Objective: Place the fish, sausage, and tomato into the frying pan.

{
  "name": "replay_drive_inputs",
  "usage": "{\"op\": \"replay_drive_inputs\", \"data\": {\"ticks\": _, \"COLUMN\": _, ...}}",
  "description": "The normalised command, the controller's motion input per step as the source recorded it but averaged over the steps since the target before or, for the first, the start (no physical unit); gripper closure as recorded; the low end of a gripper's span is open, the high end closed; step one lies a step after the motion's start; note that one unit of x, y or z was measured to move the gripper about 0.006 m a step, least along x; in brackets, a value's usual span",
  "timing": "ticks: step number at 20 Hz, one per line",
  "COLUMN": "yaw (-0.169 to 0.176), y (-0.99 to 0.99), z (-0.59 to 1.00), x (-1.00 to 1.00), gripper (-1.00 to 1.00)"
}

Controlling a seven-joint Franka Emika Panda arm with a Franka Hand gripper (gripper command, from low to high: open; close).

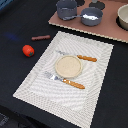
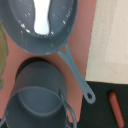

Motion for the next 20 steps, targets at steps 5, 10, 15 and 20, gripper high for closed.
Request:
{"op": "replay_drive_inputs", "data": {"ticks": 5, "yaw": -0.006, "y": -0.74, "z": 0.26, "x": -0.54, "gripper": -1.0}}
{"op": "replay_drive_inputs", "data": {"ticks": 10, "yaw": -0.001, "y": -0.8, "z": 0.06, "x": -0.53, "gripper": -1.0}}
{"op": "replay_drive_inputs", "data": {"ticks": 15, "yaw": 0.0, "y": -0.83, "z": 0.01, "x": -0.53, "gripper": -1.0}}
{"op": "replay_drive_inputs", "data": {"ticks": 20, "yaw": -0.003, "y": -0.83, "z": -0.11, "x": -0.56, "gripper": -1.0}}
